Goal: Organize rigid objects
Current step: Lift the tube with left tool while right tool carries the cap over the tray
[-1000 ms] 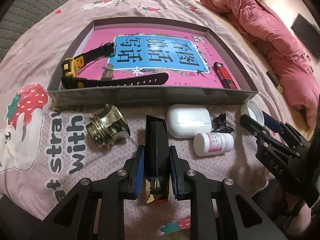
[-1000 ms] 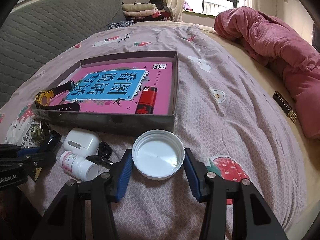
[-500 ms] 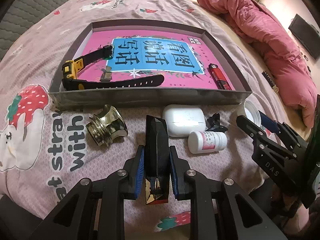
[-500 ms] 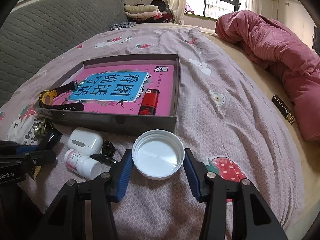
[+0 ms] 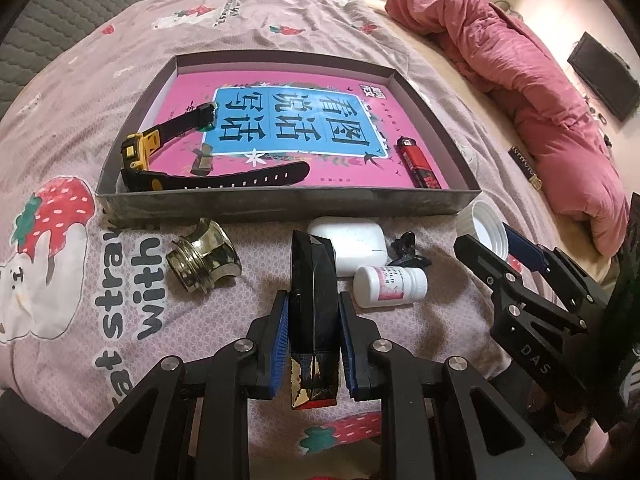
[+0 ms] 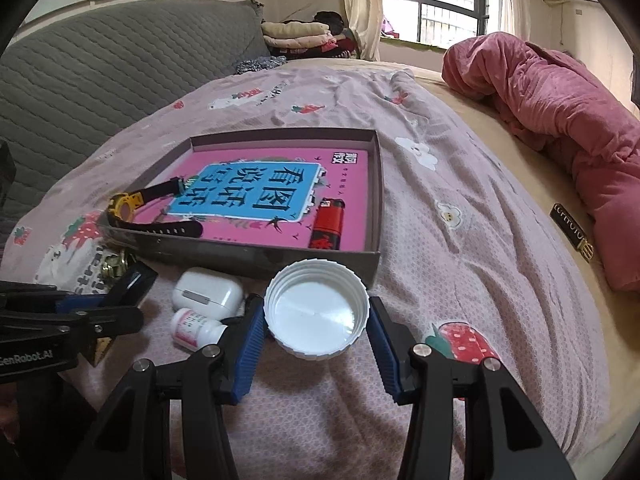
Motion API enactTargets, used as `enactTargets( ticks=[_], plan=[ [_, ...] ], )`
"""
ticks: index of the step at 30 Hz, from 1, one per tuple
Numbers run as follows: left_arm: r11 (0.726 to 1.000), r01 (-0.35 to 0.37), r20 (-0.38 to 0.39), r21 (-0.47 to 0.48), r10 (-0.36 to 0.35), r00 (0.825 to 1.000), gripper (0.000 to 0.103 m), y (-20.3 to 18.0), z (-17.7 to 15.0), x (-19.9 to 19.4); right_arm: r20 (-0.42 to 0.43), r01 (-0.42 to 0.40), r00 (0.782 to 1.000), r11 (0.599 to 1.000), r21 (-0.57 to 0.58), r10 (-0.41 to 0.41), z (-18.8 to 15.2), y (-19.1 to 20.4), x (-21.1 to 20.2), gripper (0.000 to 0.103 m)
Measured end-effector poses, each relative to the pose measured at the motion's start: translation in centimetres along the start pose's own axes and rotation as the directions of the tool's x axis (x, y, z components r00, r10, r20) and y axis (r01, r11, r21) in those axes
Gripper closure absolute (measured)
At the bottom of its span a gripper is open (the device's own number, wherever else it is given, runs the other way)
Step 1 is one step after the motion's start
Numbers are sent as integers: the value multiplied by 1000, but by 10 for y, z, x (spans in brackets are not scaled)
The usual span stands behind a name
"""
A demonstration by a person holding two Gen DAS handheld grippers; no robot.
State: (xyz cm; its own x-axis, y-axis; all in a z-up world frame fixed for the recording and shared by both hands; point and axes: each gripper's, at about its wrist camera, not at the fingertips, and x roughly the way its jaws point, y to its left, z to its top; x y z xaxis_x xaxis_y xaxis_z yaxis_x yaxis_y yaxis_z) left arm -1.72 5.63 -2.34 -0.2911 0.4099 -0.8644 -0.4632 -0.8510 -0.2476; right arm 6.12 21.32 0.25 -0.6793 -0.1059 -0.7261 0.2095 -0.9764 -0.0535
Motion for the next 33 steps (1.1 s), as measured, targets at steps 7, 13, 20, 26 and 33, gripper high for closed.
enactTargets(
  ticks=[7, 13, 20, 26, 33],
  plan=[
    [1000, 2, 19, -1, -2, 1000, 80, 2, 2, -6, 6, -6, 1000, 1000, -5, 6, 2, 4, -5, 53],
    [1000, 3, 34, -4, -3, 999, 80, 4, 3, -12, 16, -18, 1000, 1000, -17, 19, 3, 10, -9, 53],
    [1000, 14, 51, -3, -13, 999, 80, 5, 5, -16, 50, -7, 999, 999, -53, 10, 6, 18, -19, 53],
    [1000, 12, 86, 13, -13, 996, 80, 4, 8, -23, 72, -23, 997, 998, -55, 27, 10, 23, -27, 53],
    [1000, 4, 126, 9, -5, 992, 80, 9, 12, -32, 88, -28, 996, 998, -60, 33, 13, 29, -34, 53]
  ],
)
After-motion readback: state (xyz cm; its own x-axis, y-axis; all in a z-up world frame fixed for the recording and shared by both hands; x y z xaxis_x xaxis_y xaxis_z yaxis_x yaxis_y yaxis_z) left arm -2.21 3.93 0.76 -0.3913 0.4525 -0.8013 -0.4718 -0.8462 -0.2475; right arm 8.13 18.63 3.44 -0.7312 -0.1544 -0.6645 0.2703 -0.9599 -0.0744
